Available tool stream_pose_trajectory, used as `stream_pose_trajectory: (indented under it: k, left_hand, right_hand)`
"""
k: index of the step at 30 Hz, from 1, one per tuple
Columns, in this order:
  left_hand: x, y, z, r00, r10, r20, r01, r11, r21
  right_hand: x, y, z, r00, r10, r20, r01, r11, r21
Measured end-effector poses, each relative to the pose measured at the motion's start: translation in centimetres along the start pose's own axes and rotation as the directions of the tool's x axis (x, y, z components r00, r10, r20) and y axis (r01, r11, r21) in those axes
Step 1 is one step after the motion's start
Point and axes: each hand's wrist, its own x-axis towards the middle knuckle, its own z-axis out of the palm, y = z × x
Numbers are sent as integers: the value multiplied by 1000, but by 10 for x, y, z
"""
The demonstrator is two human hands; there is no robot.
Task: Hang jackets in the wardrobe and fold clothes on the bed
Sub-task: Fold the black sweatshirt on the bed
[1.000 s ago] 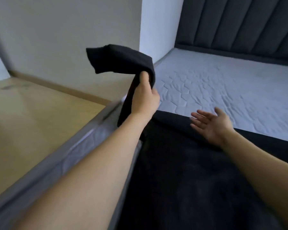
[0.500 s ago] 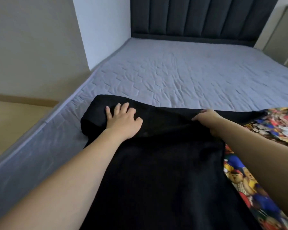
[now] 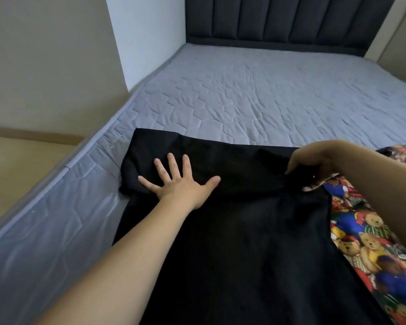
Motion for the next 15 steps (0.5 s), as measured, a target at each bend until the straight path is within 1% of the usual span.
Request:
stream_pose_trajectory:
  k: [2,3,4,6,7,8,9,10,11,12,13,14,15]
  left_hand:
    - [-6,2,-3,996,42,76,-42,999,-1]
    - [-8,2,-4,993,57,103,-57,998,-5]
    - [-10,1,-4,991,63,121,-62,998,-9]
    - [-10,1,-5,991,54,126,-55,998,4]
    - [-11,3,-5,992,45,121,-48,999,23]
    - [-11,5,-5,993,40,112,-45,998,45]
    - [-11,8,-5,995,44,93,-51,997,64]
    - [-9,11,-6,996,61,59,-65,995,78]
    - [-5,10,-8,996,86,7,-86,993,85]
    - [-1,6,-10,992,111,-57,-106,991,83]
    - [4,-4,-12,986,120,-117,-113,991,70]
    - [8,-16,-10,981,108,-163,-101,994,52]
    - [10,-28,-6,977,83,-198,-77,996,38]
  right_hand:
    - [-8,1,-7,997,-74,-25,77,990,121]
    - [-9,1,-9,991,-113,-65,124,971,206]
    - [-7,0,-8,982,-139,-125,170,940,297]
    - [-2,-6,-3,960,-112,-259,208,900,382]
    - [1,-11,0,926,-107,-361,234,915,330]
    - [3,-18,6,869,-136,-475,250,950,187]
    - [6,-23,14,788,-220,-576,259,966,-13]
    - [7,-27,24,710,-315,-630,266,948,-175]
    - [9,-28,39,658,-417,-627,297,909,-293]
    - [13,-23,56,625,-533,-570,339,844,-417]
    - [19,-13,77,630,-623,-463,343,758,-554]
    - [25,1,98,657,-662,-362,312,676,-668]
    - [35,16,109,679,-665,-312,285,631,-722]
